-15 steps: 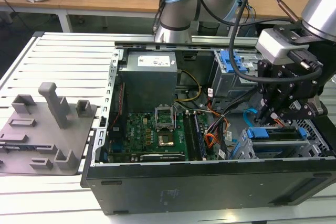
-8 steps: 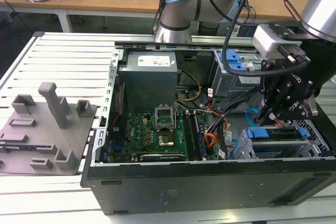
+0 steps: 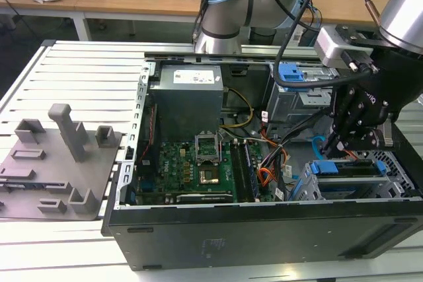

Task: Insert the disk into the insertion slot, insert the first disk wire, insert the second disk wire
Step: 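Insert the second disk wire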

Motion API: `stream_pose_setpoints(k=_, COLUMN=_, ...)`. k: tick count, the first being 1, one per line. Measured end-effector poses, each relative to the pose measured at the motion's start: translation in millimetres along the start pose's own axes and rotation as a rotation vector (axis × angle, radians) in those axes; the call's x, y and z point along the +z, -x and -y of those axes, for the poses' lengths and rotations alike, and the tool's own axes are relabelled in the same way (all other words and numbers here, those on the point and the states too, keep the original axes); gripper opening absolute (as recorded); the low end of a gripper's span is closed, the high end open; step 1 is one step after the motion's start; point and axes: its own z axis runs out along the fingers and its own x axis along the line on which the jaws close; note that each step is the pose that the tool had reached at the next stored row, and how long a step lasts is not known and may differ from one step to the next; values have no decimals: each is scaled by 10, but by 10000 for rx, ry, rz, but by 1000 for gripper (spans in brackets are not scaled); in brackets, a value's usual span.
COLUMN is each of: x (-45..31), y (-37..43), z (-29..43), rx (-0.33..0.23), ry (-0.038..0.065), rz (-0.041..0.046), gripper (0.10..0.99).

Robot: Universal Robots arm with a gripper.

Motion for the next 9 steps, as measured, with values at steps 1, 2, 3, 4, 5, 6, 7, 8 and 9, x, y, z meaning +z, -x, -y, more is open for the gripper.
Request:
stream_pose_setpoints(k=1, x=0, y=0, z=1, rx=27, ry=1, rz=1, gripper=161)
stream_pose_setpoints(k=2, x=0, y=0, z=1, rx=30, ry=1, rz=1, gripper=161)
stream_pose_setpoints(k=3, x=-1, y=0, z=1, rx=31, ry=1, rz=0, gripper=161)
stream_pose_setpoints(k=4, x=0, y=0, z=1, rx=31, ry=1, rz=1, gripper=161)
stream_pose_setpoints(k=5, x=0, y=0, z=1, rx=31, ry=1, rz=1, gripper=161)
stream_pose_setpoints(k=6, x=0, y=0, z=2, rx=31, ry=1, rz=1, gripper=161)
stream_pose_setpoints(k=7, x=-1, y=0, z=9, rx=27, ry=0, rz=1, gripper=161)
stream_pose_setpoints(k=8, x=-1, y=0, z=22, rx=28, ry=0, rz=0, gripper=161)
stream_pose_setpoints(k=9, x=-3, y=2, z=42, rx=31, ry=0, rz=-2, gripper=161)
